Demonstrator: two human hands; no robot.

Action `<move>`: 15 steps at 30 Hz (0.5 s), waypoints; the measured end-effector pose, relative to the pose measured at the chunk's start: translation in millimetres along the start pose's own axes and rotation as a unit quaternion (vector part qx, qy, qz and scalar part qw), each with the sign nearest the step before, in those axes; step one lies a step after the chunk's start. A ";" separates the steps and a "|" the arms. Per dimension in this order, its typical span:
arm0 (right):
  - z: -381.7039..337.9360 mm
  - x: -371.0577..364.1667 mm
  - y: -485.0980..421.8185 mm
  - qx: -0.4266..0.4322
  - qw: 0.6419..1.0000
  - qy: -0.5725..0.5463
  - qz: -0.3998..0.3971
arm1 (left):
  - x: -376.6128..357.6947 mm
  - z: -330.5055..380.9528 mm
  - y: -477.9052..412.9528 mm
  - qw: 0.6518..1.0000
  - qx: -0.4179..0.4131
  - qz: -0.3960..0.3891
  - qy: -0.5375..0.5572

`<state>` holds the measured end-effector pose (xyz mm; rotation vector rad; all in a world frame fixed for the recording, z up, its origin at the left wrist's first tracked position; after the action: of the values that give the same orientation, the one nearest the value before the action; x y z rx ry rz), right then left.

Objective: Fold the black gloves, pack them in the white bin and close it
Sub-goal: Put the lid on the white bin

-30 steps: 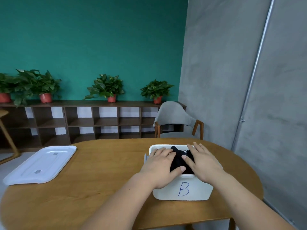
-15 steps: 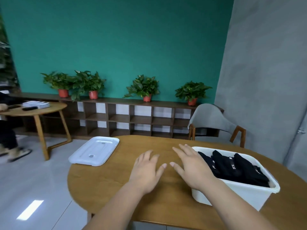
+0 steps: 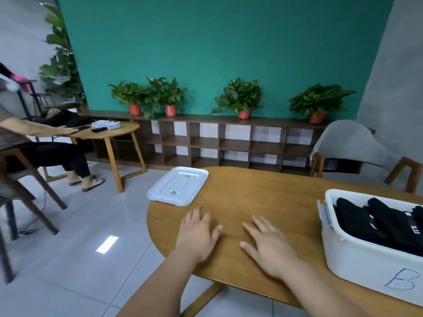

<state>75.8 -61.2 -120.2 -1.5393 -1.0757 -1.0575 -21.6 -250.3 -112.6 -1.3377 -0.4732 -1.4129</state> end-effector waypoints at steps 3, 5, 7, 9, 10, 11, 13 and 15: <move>9.3 -30.2 8.7 -0.011 1.000 0.010 -0.017 | -10.6 -26.1 -2.4 0.999 0.033 0.000 -0.008; 13.2 -35.9 10.4 -0.015 1.000 0.012 -0.004 | -17.4 -40.4 -6.2 0.999 0.054 0.004 -0.008; 14.0 -37.3 9.4 -0.014 1.000 0.015 0.003 | -24.4 -51.9 -13.0 0.997 0.074 0.002 -0.009; 14.0 -38.7 8.0 -0.014 1.000 0.012 0.009 | -29.4 -60.1 -23.3 0.996 0.091 -0.001 -0.016; 13.7 -39.1 8.3 -0.014 1.000 0.010 0.013 | -31.3 -62.8 -29.4 0.995 0.096 -0.002 -0.020; 13.6 -39.4 8.7 -0.014 1.000 0.010 0.016 | -33.1 -65.2 -35.4 0.995 0.101 -0.002 -0.025; 13.9 -38.8 8.5 -0.015 1.000 0.009 0.022 | -37.7 -67.9 -46.5 0.994 0.110 -0.004 -0.030; 15.2 -38.3 7.4 -0.017 1.000 0.006 0.023 | -44.5 -68.4 -51.3 0.993 0.115 -0.005 -0.034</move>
<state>75.6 -53.1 -161.3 -1.5762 -1.0140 -1.0561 -106.6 -272.0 -152.6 -1.2005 -0.6670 -1.2814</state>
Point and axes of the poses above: each hand's wrist, its own y-axis away from the middle knuckle, its own x-axis out of the back of the hand, z = x × y, the point moved 7 cm from there along -y, towards the middle knuckle, and after that the axes turned 13 degrees about z, right-handed, at the moved point
